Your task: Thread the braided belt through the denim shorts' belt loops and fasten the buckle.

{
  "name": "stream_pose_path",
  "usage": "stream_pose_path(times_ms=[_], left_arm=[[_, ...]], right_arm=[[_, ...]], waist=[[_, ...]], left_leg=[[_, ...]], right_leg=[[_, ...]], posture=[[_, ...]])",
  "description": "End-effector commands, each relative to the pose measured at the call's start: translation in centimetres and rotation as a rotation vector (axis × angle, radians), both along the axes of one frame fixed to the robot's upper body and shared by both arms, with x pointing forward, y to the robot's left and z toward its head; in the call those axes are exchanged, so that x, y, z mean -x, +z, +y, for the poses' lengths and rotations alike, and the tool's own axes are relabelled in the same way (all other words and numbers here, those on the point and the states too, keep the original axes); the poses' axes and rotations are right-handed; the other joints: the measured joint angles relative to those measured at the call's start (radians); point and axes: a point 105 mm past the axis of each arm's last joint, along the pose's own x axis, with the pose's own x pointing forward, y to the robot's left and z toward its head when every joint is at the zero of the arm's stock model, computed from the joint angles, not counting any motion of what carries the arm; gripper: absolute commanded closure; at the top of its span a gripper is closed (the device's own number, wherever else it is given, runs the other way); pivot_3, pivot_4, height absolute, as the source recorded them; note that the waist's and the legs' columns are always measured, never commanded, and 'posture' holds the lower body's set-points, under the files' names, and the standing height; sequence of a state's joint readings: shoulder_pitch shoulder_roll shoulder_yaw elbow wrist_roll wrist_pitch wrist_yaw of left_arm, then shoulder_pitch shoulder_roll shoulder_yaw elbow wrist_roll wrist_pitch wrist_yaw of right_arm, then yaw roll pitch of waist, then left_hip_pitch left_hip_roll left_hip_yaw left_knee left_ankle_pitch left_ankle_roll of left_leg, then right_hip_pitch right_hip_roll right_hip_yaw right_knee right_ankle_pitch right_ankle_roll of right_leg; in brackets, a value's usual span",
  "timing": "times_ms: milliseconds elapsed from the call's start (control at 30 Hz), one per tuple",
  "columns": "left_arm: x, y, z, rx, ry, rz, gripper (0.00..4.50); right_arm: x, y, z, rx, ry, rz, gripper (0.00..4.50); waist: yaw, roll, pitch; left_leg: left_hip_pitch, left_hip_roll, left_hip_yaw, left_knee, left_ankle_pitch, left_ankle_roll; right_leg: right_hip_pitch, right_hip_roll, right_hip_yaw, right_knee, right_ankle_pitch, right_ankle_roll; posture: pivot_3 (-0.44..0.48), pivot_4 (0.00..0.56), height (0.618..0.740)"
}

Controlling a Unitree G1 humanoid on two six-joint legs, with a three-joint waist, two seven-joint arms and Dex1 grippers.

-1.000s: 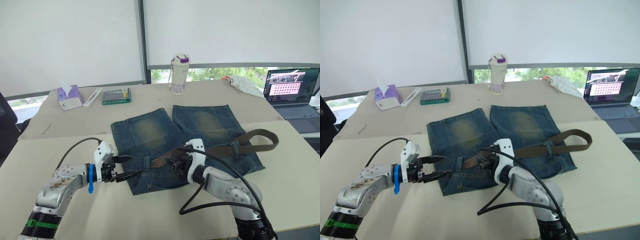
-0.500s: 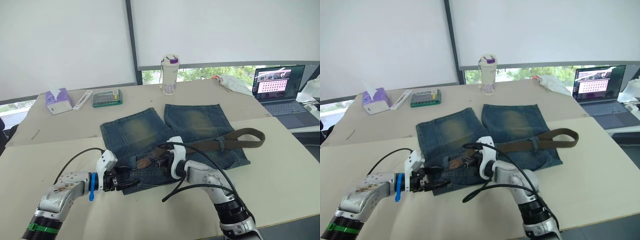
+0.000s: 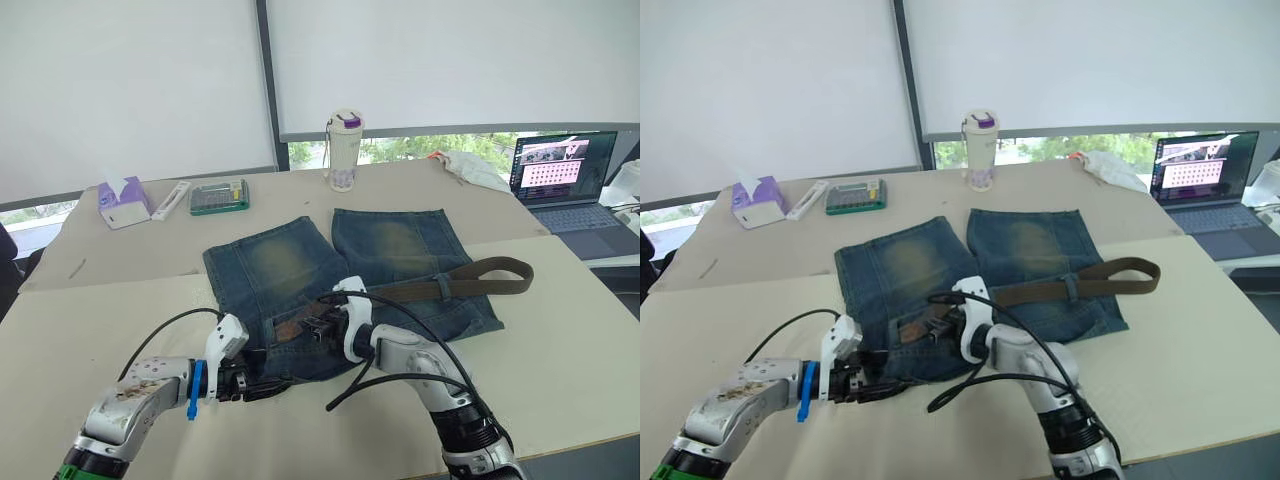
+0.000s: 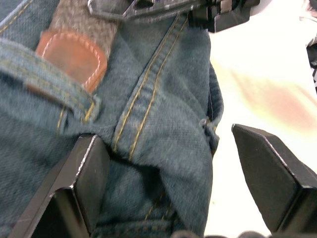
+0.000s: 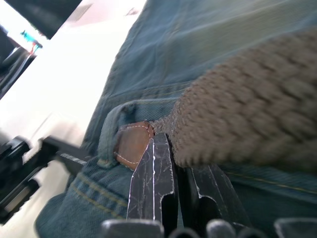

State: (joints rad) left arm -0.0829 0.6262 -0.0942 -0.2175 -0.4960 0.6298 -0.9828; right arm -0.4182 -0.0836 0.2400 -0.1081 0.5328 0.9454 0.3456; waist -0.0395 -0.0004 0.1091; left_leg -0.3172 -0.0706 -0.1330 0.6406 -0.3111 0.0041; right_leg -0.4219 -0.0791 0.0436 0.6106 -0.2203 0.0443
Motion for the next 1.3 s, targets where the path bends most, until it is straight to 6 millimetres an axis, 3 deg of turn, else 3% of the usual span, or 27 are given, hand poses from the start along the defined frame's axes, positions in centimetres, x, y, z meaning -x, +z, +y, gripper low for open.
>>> stream_pose_path(times_ms=[33,167,300,400,500,767,1033,1200,1300], left_arm=[[0.0,-0.4,-1.7,0.012,-0.034,0.012,0.48],[0.0,0.0,-1.8,0.029,-0.034,0.020,0.48],[0.6,0.9,1.0,0.123,0.051,0.170,0.48],[0.7,1.4,3.4,0.177,0.138,0.283,0.48],[-0.2,1.6,4.4,0.210,0.237,0.325,0.48],[-0.6,2.8,4.1,0.317,0.295,0.382,0.48],[-0.8,3.1,4.8,0.335,0.333,0.386,0.48],[-0.6,3.3,5.6,0.325,0.339,0.381,1.94],[-0.5,3.2,5.7,0.313,0.341,0.375,1.94]], right_arm=[[1.4,-0.6,2.1,0.001,0.136,0.032,4.50],[1.4,-1.0,1.7,0.003,0.146,0.036,4.50],[1.4,-0.8,1.1,-0.099,0.101,0.068,4.50],[1.4,0.2,1.0,-0.202,0.077,0.072,4.50],[1.9,1.5,1.0,-0.311,0.086,0.083,4.50],[2.9,2.3,1.0,-0.355,0.150,0.084,4.50],[2.4,1.0,1.4,-0.260,0.139,0.069,4.50],[2.2,0.9,1.4,-0.257,0.133,0.068,4.50],[2.2,1.0,1.3,-0.259,0.134,0.069,4.50]], waist=[[0.001,0.000,0.000],[0.002,0.001,0.000],[-0.002,0.001,-0.001],[-0.006,0.001,-0.001],[-0.003,0.001,-0.001],[-0.002,0.001,0.000],[-0.002,0.001,0.000],[-0.002,0.001,0.000],[-0.002,0.001,0.000]], left_leg=[[0.000,0.000,0.000,0.000,0.000,0.000],[0.000,0.000,0.000,0.000,0.000,0.000],[0.000,0.000,0.000,0.000,0.000,0.000],[0.000,0.002,0.000,0.000,-0.001,0.000],[0.000,0.002,0.000,0.000,-0.001,0.000],[0.000,0.001,0.000,0.000,-0.001,-0.001],[0.000,0.001,0.000,0.000,-0.001,-0.002],[0.000,0.001,0.000,0.000,-0.001,-0.002],[0.000,0.001,0.000,0.000,-0.001,-0.002]], right_leg=[[0.000,0.000,0.000,0.000,0.000,0.000],[0.000,0.000,0.000,0.000,0.000,0.000],[0.000,0.000,0.000,0.000,0.000,0.000],[-0.001,0.002,0.000,0.001,0.000,0.000],[-0.001,0.002,-0.001,0.001,0.000,0.000],[-0.002,0.001,-0.001,0.001,0.000,0.000],[-0.002,0.001,0.000,0.000,0.000,0.000],[-0.002,0.001,0.000,0.000,0.000,0.000],[-0.002,0.001,0.000,0.000,0.000,0.000]], posture=[[0.000,0.150,0.740],[0.000,0.150,0.740],[0.000,0.150,0.740],[0.000,0.150,0.740],[0.000,0.150,0.740],[0.000,0.150,0.740],[0.000,0.150,0.740],[0.000,0.150,0.740],[0.000,0.150,0.740]])
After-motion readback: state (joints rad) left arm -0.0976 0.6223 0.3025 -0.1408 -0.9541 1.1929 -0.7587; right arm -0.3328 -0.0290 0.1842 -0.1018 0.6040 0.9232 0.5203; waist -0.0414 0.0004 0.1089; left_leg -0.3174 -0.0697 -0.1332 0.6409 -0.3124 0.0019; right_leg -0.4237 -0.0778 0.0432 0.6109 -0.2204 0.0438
